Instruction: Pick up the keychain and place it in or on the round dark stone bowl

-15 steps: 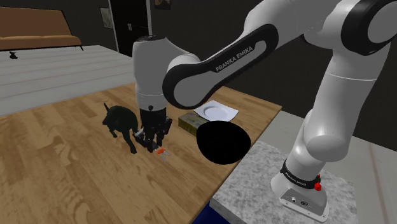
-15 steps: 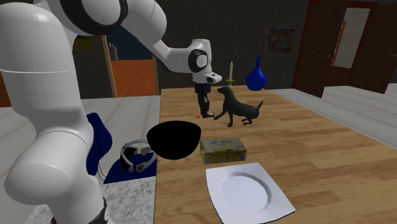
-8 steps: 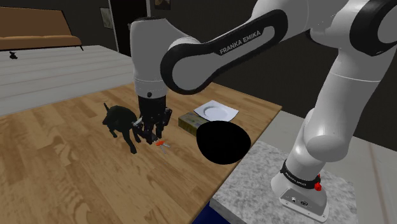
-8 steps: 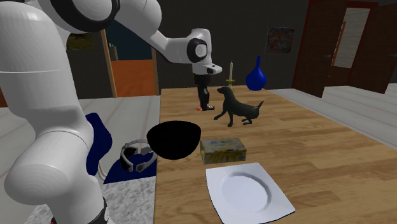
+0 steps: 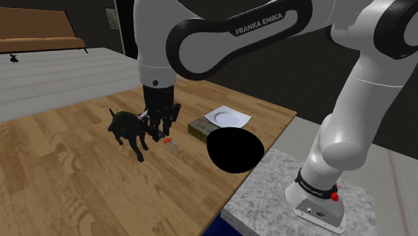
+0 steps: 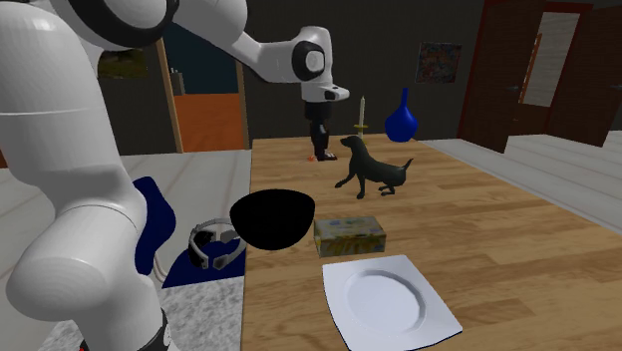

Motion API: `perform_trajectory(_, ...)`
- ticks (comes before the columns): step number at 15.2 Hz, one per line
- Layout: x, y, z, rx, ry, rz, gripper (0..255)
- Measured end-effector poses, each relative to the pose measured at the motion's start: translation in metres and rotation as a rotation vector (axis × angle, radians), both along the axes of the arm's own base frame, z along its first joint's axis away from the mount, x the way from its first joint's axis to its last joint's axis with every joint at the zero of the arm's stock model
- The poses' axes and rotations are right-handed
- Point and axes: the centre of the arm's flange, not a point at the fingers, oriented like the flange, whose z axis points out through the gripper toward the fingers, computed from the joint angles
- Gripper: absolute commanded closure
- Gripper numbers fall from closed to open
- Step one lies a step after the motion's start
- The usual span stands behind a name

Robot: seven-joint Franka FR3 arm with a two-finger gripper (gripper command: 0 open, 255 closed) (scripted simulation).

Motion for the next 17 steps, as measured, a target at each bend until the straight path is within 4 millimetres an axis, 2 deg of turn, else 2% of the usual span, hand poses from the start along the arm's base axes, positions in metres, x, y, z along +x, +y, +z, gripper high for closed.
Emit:
perform_trajectory(5,-0.001,0.001,0.026,0.000,0.000,0.000,255)
perform_trajectory(6,-0.004,-0.004,0.028,0.000,0.000,0.000,255)
perform_trajectory(9,-0.024,-0.029,0.032,-0.002,0.000,0.000,255)
perform_trajectory(17,-0.090,-0.114,0.037,-0.002,0.000,-0.001,255)
